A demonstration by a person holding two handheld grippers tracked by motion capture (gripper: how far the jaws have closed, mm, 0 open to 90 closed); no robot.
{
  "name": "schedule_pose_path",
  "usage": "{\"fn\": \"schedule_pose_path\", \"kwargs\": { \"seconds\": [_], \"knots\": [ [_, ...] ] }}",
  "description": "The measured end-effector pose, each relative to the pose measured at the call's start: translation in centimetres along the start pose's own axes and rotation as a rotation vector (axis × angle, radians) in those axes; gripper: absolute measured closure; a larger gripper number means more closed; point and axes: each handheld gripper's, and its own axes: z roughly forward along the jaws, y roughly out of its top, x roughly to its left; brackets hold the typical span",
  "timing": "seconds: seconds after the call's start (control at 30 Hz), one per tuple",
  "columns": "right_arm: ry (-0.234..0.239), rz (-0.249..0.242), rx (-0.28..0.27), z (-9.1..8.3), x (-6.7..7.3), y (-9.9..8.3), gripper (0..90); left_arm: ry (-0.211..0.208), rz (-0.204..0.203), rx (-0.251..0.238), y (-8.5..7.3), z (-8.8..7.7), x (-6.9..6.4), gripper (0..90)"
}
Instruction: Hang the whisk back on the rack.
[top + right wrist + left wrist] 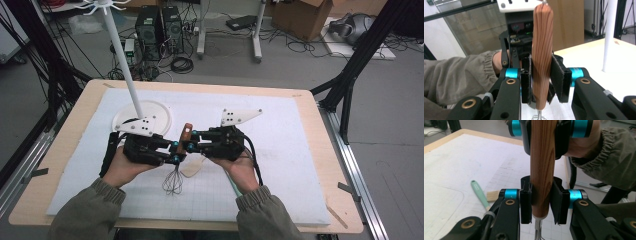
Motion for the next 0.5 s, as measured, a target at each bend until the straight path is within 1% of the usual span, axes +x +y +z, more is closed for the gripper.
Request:
{"fn": "schedule_pose_path", "kwargs": {
  "seconds": [0.1, 0.13, 0.17, 0.2, 0.23, 0.27, 0.3, 0.33, 0.4, 0.47, 0.5],
  "knots": [
    [0.0, -0.015, 0.009, 0.0, 0.21, 0.39, 72.6, -0.024, -0.002, -0.016, 0.03, -0.13, 0.05, 72.0],
    [0.011, -0.019, 0.007, -0.01, 0.21, 0.49, 72.7, -0.045, -0.012, -0.023, 0.04, -0.17, 0.09, 71.8],
    [0.025, -0.022, 0.008, -0.01, 0.2, 0.58, 72.8, -0.055, -0.019, -0.023, 0.08, -0.18, 0.09, 71.5],
    [0.039, -0.025, 0.01, 0.01, 0.18, 0.69, 72.8, -0.05, -0.025, -0.022, 0.13, -0.17, 0.06, 69.8],
    [0.041, -0.032, 0.016, 0.09, 0.22, 0.8, 72.8, -0.059, -0.036, -0.019, 0.17, -0.16, 0.13, 65.5],
    [0.044, -0.042, 0.024, 0.19, 0.25, 0.9, 72.8, -0.073, -0.043, -0.024, 0.19, -0.19, 0.19, 65.6],
    [0.053, -0.052, 0.038, 0.34, 0.33, 0.98, 72.8, -0.085, -0.037, -0.025, 0.24, -0.28, 0.22, 67.1],
    [0.049, -0.058, 0.049, 0.46, 0.42, 1.05, 72.8, -0.08, -0.026, -0.022, 0.29, -0.3, 0.1, 71.3],
    [0.054, -0.058, 0.052, 0.6, 0.48, 1.08, 72.7, -0.072, -0.016, -0.012, 0.38, -0.26, -0.03, 72.4],
    [0.048, -0.056, 0.048, 0.64, 0.43, 1.05, 71.4, -0.049, -0.011, -0.005, 0.39, -0.33, -0.07, 72.5],
    [0.043, -0.053, 0.042, 0.54, 0.44, 1.06, 65.8, -0.044, -0.016, -0.007, 0.36, -0.41, 0.01, 72.5]
  ]
}}
